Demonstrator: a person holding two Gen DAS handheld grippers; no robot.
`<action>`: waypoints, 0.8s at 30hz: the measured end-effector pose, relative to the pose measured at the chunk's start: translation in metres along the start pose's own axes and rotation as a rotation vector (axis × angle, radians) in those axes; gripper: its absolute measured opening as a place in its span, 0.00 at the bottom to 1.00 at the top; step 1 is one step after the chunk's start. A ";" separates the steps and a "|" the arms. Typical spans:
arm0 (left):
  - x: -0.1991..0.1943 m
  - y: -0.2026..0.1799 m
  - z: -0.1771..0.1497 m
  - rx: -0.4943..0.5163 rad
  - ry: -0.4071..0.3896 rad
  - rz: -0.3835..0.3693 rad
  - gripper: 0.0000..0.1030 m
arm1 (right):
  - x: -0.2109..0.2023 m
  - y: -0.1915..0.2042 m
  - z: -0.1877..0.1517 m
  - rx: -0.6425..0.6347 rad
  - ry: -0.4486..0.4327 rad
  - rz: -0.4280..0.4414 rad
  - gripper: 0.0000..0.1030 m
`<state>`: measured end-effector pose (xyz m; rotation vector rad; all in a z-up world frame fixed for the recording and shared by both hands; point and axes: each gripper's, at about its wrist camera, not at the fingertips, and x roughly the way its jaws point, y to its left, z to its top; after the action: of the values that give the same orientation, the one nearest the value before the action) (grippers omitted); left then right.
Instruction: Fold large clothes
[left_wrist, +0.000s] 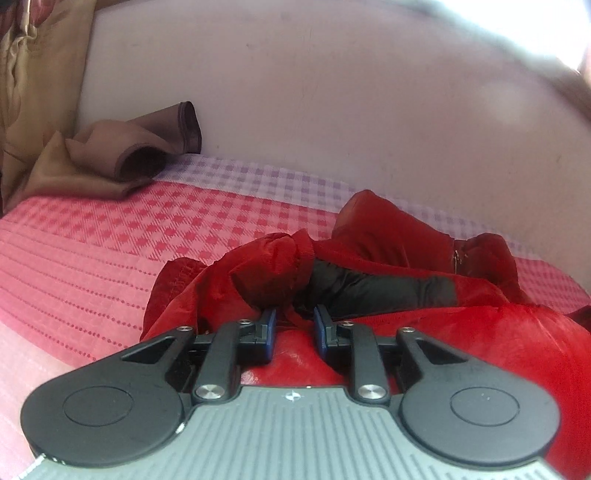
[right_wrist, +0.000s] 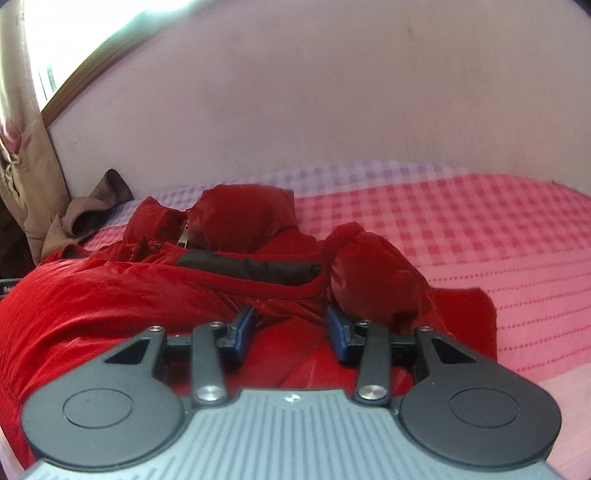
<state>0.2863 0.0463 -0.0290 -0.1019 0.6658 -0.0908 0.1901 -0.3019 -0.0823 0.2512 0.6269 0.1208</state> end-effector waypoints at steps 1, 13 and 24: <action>0.002 0.001 0.000 -0.001 0.001 -0.001 0.27 | 0.001 -0.001 0.000 0.006 0.000 0.003 0.39; 0.011 -0.001 -0.007 0.016 -0.006 0.006 0.27 | 0.003 -0.001 -0.012 0.013 -0.032 0.009 0.39; 0.007 -0.008 -0.010 0.044 -0.004 0.039 0.27 | -0.001 0.002 -0.006 0.012 -0.009 -0.007 0.43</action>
<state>0.2858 0.0370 -0.0401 -0.0468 0.6616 -0.0681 0.1860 -0.2994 -0.0860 0.2609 0.6198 0.1096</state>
